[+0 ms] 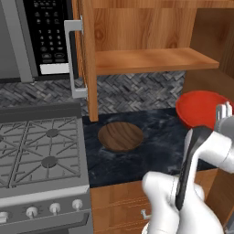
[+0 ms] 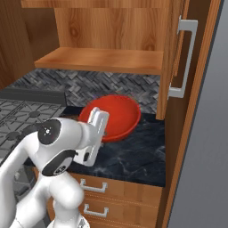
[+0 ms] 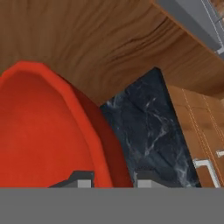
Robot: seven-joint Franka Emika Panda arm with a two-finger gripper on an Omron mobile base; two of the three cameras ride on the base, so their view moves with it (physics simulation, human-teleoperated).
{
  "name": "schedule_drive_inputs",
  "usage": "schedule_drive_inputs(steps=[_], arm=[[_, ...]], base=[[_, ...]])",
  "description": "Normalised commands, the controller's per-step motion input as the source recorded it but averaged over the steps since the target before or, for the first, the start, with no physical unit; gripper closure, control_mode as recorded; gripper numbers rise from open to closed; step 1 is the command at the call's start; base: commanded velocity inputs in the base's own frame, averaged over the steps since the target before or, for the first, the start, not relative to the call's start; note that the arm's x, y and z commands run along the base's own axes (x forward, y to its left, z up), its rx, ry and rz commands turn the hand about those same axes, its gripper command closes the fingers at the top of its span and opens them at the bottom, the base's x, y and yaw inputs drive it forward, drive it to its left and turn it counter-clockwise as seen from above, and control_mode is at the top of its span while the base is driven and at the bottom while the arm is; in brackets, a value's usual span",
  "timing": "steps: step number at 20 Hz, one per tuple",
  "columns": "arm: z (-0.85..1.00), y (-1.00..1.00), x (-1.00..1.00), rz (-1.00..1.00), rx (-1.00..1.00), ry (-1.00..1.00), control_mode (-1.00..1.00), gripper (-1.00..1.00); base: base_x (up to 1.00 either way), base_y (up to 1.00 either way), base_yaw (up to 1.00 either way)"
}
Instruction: Open the cabinet. Pick the bowls from the counter and place them in the cabinet. Then close the cabinet.
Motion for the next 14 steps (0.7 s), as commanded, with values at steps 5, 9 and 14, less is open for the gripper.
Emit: schedule_drive_inputs(steps=[5, 9, 14], arm=[[0.81, 0.17, 0.0, 0.06, -0.12, -0.11, -1.0, 1.0], [0.8, 0.0, 0.0, 0.1, 0.0, 0.0, -1.0, 1.0], [0.75, 0.0, 0.04, 0.13, 0.0, 0.0, -1.0, 1.0]], base=[[0.0, 0.0, 0.0], [0.0, 0.0, 0.0], [0.0, 0.0, 0.0]])
